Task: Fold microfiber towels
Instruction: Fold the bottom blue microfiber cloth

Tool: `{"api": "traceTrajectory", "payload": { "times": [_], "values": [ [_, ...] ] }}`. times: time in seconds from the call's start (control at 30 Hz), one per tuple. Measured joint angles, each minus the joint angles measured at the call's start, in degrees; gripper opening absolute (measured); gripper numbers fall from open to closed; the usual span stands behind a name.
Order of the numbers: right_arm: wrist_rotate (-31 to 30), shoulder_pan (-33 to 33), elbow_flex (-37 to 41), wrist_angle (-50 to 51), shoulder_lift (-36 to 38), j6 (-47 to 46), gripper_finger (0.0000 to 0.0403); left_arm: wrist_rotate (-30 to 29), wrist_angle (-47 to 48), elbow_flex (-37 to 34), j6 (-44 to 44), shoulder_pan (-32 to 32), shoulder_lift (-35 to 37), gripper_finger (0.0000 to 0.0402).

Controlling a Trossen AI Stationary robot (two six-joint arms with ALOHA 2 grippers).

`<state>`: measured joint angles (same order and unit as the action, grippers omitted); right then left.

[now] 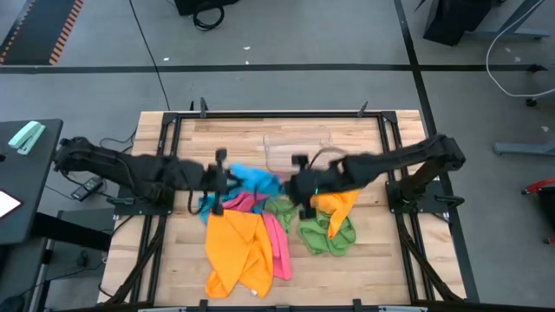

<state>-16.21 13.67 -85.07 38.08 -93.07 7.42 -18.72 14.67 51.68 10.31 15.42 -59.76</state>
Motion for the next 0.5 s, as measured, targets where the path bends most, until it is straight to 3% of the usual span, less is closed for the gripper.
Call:
{"api": "traceTrajectory", "payload": {
  "times": [0.23,0.5],
  "values": [
    [2.1,6.9,1.4,-4.0,-6.6,-2.2,0.0008,-0.2,-4.3,-8.1,-13.0,11.2,-2.1,0.0014],
    [10.1,10.3,1.4,-10.0,-13.0,-5.8,0.0008,-0.3,-8.8,-9.0,-23.3,21.0,-9.4,0.002]
  ]
}}
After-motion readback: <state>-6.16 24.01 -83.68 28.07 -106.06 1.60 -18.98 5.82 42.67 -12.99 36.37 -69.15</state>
